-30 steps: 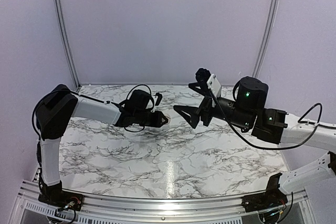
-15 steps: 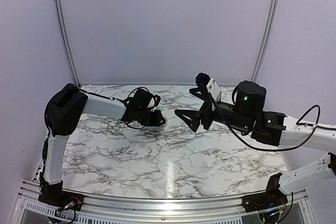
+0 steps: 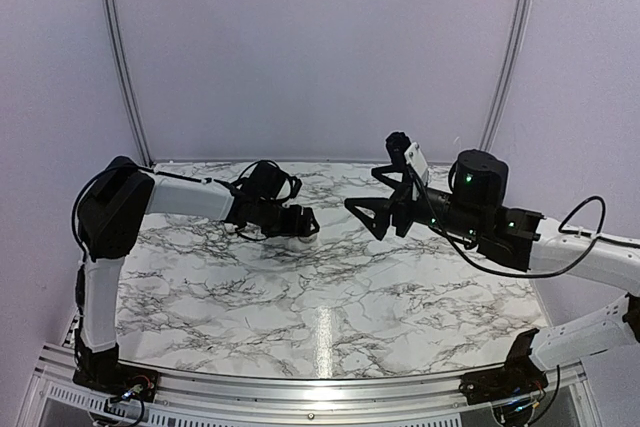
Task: Insert the wireless bluetooth earbuds into the charging case
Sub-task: Place the charging case with the earbuds at the center of the board, then reset both arms
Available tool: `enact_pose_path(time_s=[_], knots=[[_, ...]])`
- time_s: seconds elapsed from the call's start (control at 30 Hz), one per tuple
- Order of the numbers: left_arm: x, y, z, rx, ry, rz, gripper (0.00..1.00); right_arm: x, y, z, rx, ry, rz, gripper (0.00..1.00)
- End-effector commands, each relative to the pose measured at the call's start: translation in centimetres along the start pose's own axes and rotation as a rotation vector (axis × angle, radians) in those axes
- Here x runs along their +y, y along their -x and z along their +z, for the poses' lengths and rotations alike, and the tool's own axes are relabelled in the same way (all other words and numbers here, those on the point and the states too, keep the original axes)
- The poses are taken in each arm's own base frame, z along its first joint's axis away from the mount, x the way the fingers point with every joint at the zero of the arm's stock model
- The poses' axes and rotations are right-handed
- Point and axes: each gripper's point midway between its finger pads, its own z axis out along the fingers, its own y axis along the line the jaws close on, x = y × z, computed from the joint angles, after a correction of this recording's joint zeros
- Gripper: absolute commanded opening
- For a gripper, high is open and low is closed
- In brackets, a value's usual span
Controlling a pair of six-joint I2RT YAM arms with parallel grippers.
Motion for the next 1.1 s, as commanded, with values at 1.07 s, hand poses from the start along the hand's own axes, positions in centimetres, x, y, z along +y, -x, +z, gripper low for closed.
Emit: enact_pose_path(time_s=[1.07], knots=[[13.8,-1.3,-23.7,-0.447,0.322,-0.143,0.99,-12.8,-14.0,-0.3,0.250,-0.359,0.382,0.98]])
